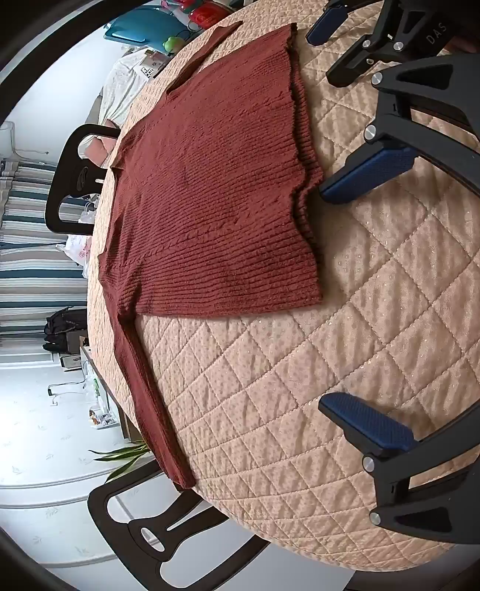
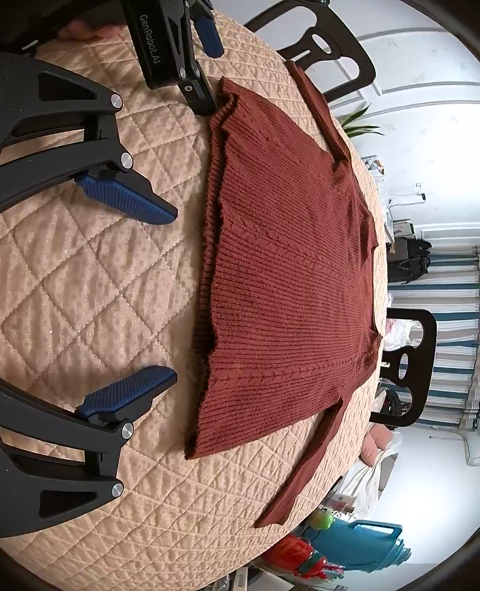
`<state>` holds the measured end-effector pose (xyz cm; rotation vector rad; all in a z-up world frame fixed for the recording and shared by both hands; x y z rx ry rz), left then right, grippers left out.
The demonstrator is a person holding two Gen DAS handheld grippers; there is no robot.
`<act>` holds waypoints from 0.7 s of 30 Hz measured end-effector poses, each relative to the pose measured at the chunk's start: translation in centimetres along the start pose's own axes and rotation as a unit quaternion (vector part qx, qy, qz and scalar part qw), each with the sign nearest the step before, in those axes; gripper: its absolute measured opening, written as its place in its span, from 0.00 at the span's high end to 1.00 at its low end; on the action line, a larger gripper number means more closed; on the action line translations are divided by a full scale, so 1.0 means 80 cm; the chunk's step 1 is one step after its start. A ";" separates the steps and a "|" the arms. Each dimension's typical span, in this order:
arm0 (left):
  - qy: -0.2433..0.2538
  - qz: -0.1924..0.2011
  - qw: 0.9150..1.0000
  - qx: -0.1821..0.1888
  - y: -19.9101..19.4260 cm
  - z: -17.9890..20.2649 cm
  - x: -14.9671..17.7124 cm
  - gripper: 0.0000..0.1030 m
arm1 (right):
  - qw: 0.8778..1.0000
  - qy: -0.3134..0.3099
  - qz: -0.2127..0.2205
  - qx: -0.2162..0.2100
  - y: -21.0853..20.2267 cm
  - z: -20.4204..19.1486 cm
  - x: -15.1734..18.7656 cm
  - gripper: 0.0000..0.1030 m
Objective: Fold small clothes
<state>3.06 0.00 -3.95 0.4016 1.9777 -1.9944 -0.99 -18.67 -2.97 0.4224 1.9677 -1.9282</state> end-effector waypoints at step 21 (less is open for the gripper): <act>-0.001 0.001 1.000 -0.002 -0.002 0.007 -0.001 0.00 | 1.000 0.000 0.000 0.001 0.000 0.000 0.000 0.23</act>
Point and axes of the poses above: each gripper's, at about its wrist camera, not at the fingertips, and y roughly the way its jaws point, z to its right, x to its underside, the point moved 5 cm from there along y, roughly the way its jaws point, and after that the axes turned 14 degrees about -z, right-handed, at the moved point
